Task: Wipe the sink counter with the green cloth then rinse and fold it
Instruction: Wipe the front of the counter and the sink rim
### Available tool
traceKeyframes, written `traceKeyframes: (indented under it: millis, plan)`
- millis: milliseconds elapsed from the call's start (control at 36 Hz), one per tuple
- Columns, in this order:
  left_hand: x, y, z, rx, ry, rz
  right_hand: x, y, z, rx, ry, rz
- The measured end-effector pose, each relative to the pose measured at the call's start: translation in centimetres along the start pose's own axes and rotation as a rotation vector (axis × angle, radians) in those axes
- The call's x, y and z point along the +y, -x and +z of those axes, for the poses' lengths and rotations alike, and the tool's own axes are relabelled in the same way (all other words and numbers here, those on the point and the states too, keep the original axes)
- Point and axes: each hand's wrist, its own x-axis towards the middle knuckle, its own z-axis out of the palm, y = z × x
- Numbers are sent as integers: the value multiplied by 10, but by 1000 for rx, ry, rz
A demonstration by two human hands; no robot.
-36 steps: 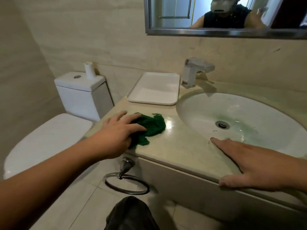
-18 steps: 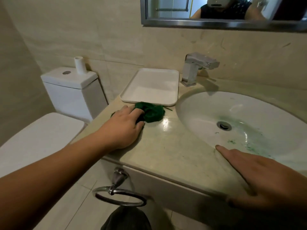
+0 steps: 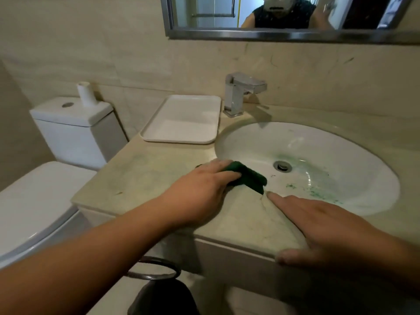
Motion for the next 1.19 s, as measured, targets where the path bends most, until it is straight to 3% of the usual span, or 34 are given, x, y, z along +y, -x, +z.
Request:
traceKeyframes:
  millis: [167,250,389,500,611,861,1028,1111,1194]
  plan:
    - [-71,89,-42,29,-206,-426,-7,6,-3,-2,24,-28]
    - [-95,119,-71,-64,-350,-505,-7,4,-1,-1,36,-11]
    - [-126,133,-79,-129,-506,-490,-5,4,1,14,54,-10]
    - [-122,131,-60,-107,-243,-469,-4,4,2,13,58,-1]
    - [-87,121,-46,-128,-175,-384,-1,3,3,24,9,0]
    - [31,43,7,-133,-166,-30,13,0,13,419,-516,75]
    - [84,-15,41,-44,-125,117,19,-4,14,532,-771,104]
    - [93,-47,55,-34,-47,113,26,-5,10,517,-815,100]
    - [86,-85,43,-32,95,0,43,-13,-14,530,-785,85]
